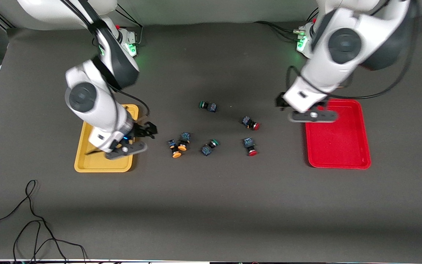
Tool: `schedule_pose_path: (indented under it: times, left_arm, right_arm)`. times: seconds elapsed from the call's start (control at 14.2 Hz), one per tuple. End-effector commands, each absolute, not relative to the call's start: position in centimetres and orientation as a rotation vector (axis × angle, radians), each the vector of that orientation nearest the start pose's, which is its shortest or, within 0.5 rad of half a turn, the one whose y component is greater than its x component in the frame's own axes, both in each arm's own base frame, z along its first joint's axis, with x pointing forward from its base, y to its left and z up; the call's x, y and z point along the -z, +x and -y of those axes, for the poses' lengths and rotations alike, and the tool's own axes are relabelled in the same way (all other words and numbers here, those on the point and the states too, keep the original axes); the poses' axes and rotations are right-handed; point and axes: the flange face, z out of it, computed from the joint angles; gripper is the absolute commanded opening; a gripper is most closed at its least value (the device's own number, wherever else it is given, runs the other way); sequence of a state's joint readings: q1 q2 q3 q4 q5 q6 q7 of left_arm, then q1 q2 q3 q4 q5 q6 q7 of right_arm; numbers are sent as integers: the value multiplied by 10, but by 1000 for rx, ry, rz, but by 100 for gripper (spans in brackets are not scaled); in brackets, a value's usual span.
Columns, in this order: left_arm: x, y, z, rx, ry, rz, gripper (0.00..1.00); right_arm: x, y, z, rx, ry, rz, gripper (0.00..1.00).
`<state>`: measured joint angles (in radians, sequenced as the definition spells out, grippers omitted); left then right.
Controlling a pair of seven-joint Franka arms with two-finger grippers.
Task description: Place red and yellow buttons in trays
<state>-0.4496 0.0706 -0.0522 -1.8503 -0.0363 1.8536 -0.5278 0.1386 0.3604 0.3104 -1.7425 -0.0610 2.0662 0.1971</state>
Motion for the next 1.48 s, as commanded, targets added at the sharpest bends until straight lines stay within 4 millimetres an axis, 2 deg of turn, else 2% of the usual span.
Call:
schedule_pose_path:
  times: [0.0,0.21,0.28,0.42,0.56,0.71,0.99,1.2,1.41]
  left_arm:
    - [-466,503,291,-156,-3180,341,100]
    - [-444,506,300,-224,-3120,673,100]
    - [-432,503,312,-241,-3084,765,100]
    - [-407,506,324,-244,-2971,1076,100]
    - [-375,504,339,-229,-2872,1304,100]
    - [-330,485,360,-197,-2862,1352,100]
    - [-249,468,365,-141,-2866,1375,100]
    - [-207,458,371,-145,-2853,1338,100]
    - [-191,450,372,-154,-2845,1317,100]
  right_arm:
    - [-332,585,-277,-21,-3061,407,100]
    - [-274,561,-275,58,-3026,395,100]
    - [-258,556,-275,64,-3016,394,100]
    - [-231,547,-274,64,-3002,392,100]
    - [-213,537,-273,53,-3001,360,100]
    - [-205,528,-282,26,-3004,346,100]
    - [-190,524,-284,18,-3002,330,98]
    - [-179,523,-284,34,-2991,330,87]
    - [-178,523,-284,42,-2995,352,47]
